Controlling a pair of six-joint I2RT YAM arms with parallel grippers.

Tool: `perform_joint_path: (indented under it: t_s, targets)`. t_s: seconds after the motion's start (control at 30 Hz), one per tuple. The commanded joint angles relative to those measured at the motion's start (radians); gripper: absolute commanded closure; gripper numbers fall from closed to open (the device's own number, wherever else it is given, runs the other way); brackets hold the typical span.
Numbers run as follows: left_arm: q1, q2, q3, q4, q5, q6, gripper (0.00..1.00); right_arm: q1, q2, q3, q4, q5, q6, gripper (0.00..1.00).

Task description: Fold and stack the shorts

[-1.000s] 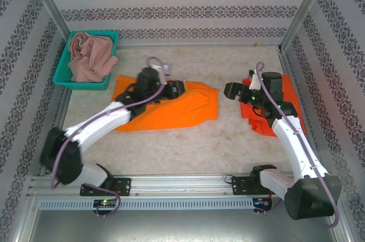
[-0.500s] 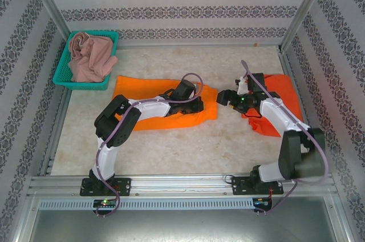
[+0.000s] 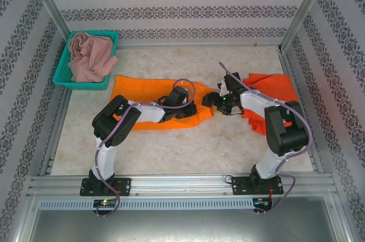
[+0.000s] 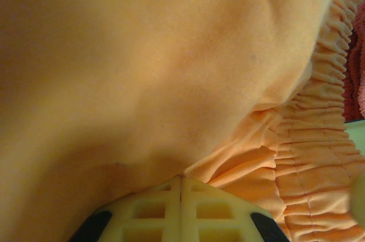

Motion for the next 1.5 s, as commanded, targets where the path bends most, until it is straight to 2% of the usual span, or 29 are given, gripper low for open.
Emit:
perform_joint_path:
  t_s: [0.0,0.23,0.43,0.83,0.93,1.07,1.2,1.3,1.47]
  targets:
    - [0.010,0.025,-0.049,-0.075,-0.045,-0.017,1.00,0.010,0.021,0.036,0.020,0.055,0.030,0.23]
    - [0.009,0.028,-0.050,-0.065,-0.039,-0.023,1.00,0.012,0.047,0.031,0.035,0.064,0.047,0.23]
    - [0.010,0.027,-0.043,-0.085,-0.039,-0.007,1.00,0.018,0.073,0.036,0.064,0.045,0.068,0.28]
    - [0.010,0.032,-0.046,-0.076,-0.034,-0.008,1.00,0.035,0.092,0.019,0.159,0.004,0.131,0.44]
    - [0.010,0.028,-0.044,-0.076,-0.032,-0.008,1.00,0.041,0.108,0.018,0.172,0.008,0.131,0.51]
    - [0.016,-0.009,-0.040,-0.080,-0.043,0.004,1.00,0.052,0.143,0.009,0.191,0.019,0.129,0.65]
    - [0.044,-0.124,-0.070,-0.088,-0.067,0.035,0.87,0.050,0.106,-0.001,0.133,0.098,0.079,0.84]
    - [0.067,-0.242,-0.089,-0.131,-0.091,0.075,0.71,0.042,0.039,0.016,0.014,0.190,0.000,0.97]
    - [0.099,-0.439,-0.137,-0.210,-0.151,0.133,0.40,-0.024,-0.100,0.069,-0.204,0.300,-0.142,1.00]
